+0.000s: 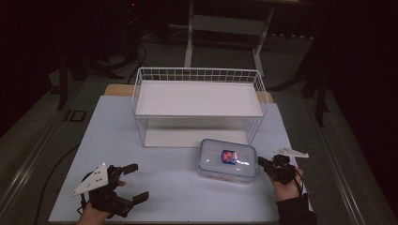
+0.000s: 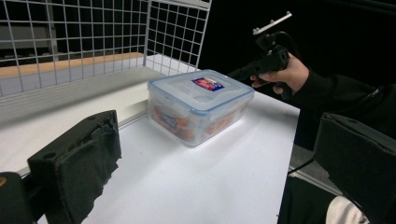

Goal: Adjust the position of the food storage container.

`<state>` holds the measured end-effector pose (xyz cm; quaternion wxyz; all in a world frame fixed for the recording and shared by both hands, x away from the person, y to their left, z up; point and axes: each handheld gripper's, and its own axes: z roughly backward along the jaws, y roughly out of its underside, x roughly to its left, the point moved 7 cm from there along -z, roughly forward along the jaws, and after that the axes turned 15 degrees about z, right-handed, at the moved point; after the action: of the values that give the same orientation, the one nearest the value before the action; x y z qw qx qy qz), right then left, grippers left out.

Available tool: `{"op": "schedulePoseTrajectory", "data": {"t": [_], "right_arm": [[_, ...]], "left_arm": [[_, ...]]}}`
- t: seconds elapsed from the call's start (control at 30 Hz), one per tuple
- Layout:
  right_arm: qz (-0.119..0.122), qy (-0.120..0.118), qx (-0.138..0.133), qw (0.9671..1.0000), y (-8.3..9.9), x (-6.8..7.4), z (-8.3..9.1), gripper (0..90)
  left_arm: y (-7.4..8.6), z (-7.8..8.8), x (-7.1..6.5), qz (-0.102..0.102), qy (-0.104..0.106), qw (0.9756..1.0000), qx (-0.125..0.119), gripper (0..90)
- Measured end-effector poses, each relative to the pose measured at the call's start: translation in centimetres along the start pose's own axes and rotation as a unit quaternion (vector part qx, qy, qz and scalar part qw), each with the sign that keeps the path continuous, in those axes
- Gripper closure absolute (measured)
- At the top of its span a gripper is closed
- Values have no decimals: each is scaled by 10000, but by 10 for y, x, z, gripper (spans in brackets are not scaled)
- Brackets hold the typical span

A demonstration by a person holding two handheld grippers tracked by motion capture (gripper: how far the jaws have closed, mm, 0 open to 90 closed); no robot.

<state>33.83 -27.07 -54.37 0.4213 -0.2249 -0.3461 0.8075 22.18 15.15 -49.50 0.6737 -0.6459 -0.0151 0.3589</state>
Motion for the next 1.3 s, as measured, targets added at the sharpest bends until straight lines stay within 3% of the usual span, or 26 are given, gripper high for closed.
{"op": "schedulePoseTrajectory", "data": {"t": [0.27, 0.5, 0.63, 0.7, 1.3], "right_arm": [[143, -243, -81, 9996, -14, 19, -9, 900], [172, -85, -63, 9998, -13, 19, -11, 900], [61, -120, -67, 9999, -14, 18, -15, 900], [114, -135, -60, 9998, -16, 20, -17, 900], [317, -446, -173, 9983, -43, 55, -39, 900]], "left_arm": [[0, 0, 0, -3, 3, 10000, 7, 3], [0, 1, 1, 10, -6, 10000, -10, 4], [0, 0, 0, -7, 5, 10000, 3, 3], [0, 0, 0, 14, 8, 10000, -3, 3], [1, 0, 0, 46, 37, 10000, 31, 3]]}}
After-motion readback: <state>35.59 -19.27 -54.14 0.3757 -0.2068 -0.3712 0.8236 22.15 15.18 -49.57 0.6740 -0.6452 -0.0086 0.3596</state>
